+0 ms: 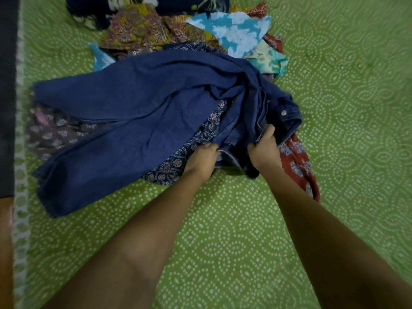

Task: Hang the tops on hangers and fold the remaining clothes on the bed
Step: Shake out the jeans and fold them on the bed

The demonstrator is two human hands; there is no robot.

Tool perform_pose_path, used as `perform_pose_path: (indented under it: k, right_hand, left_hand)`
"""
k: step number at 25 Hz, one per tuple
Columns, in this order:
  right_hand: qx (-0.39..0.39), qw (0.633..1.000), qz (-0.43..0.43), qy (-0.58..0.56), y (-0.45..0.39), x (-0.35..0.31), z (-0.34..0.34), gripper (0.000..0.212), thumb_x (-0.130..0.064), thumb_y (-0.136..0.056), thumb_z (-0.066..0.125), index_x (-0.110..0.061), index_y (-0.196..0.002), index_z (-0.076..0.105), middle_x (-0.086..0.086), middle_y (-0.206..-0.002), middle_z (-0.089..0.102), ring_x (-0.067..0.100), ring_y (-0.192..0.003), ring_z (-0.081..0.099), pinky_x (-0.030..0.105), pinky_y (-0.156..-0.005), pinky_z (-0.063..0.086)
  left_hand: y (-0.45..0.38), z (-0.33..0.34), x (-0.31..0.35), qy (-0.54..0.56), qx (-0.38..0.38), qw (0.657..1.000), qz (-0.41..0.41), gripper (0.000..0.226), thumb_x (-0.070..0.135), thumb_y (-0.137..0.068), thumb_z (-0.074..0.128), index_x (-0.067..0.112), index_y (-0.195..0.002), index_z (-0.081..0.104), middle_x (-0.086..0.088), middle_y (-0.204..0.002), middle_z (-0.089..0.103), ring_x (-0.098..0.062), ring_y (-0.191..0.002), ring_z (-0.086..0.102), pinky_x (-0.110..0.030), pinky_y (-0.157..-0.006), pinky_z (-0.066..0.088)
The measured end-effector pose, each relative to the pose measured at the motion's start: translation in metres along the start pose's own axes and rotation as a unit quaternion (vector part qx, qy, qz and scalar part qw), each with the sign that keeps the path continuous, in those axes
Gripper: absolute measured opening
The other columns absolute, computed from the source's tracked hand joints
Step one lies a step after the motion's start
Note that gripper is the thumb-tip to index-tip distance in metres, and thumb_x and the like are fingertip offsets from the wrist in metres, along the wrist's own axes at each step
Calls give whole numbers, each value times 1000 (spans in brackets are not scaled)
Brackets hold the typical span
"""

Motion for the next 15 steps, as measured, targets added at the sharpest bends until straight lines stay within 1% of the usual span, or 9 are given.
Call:
perform_pose_path:
  k: [3,5,7,9,10,12,13,14,15]
  right_hand:
    - [-54,998,41,3,25,-8,-27,36,-15,-90,45,-4,-124,38,26,-117,54,44,-101,54,44,-80,44]
    - [-95,992,66,44,41,-18,-51,41,-16,-92,47,-1,-130,39,26,-129,50,44,-115,50,43,-90,43]
    - [-144,987,62,40,67,-43,-85,59,-18,-90,54,1,-140,30,25,-137,44,41,-123,46,42,-98,42]
    - [-185,982,-1,42,101,-83,-124,80,-21,-79,66,-2,-144,24,21,-137,43,37,-122,46,42,-99,44]
    - [-210,976,-49,25,120,-109,-146,79,-20,-71,68,-2,-139,33,17,-126,50,33,-112,52,41,-92,48]
    - [-269,955,-121,-23,169,-165,-186,35,-5,-71,67,-2,-103,56,9,-88,62,25,-81,56,31,-71,52]
    - [-309,937,-158,-41,196,-195,-208,21,-1,-76,67,-4,-96,60,4,-82,66,21,-80,58,27,-72,51]
    - [-330,921,-202,-45,220,-221,-227,23,-7,-80,71,-7,-101,62,0,-89,68,19,-88,60,27,-80,51]
    - [-315,915,-251,-26,242,-245,-247,27,-20,-81,75,-11,-102,62,-3,-95,67,16,-91,60,28,-83,49]
  left_hand:
    - [40,-33,-4,31,15,998,-44,26,22,-100,46,0,-107,58,-20,-106,60,-31,-94,56,-39,-78,45]
    - [63,-76,-6,39,25,998,-52,26,23,-97,52,-2,-99,60,-22,-99,60,-34,-92,55,-39,-74,42]
    - [85,-142,6,53,39,997,-50,23,22,-97,52,1,-89,57,-17,-89,57,-32,-87,54,-35,-67,36]
    - [108,-214,34,59,55,995,-50,25,21,-99,48,5,-80,49,-10,-78,50,-29,-77,49,-35,-62,30]
    - [121,-250,53,60,73,995,-45,26,20,-100,47,7,-77,47,-8,-75,49,-28,-74,48,-35,-62,30]
    - [152,-317,91,57,126,990,-29,23,19,-98,50,8,-77,51,-12,-79,55,-28,-76,51,-36,-63,34]
    - [169,-350,109,53,156,986,-20,22,20,-97,52,6,-81,56,-15,-83,59,-28,-78,54,-36,-65,37]
    - [186,-382,123,45,184,982,-15,22,22,-96,55,4,-84,60,-17,-86,61,-29,-81,56,-37,-67,40]
    - [206,-416,136,29,212,977,-7,23,24,-95,57,4,-86,62,-19,-88,63,-30,-83,58,-36,-68,40]
Point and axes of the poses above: each hand's wrist, its own y-axis away from the middle knuckle, its own z-axis out of the palm, x = y × z, the point moved 2 cm from there along -y, towards the middle knuckle
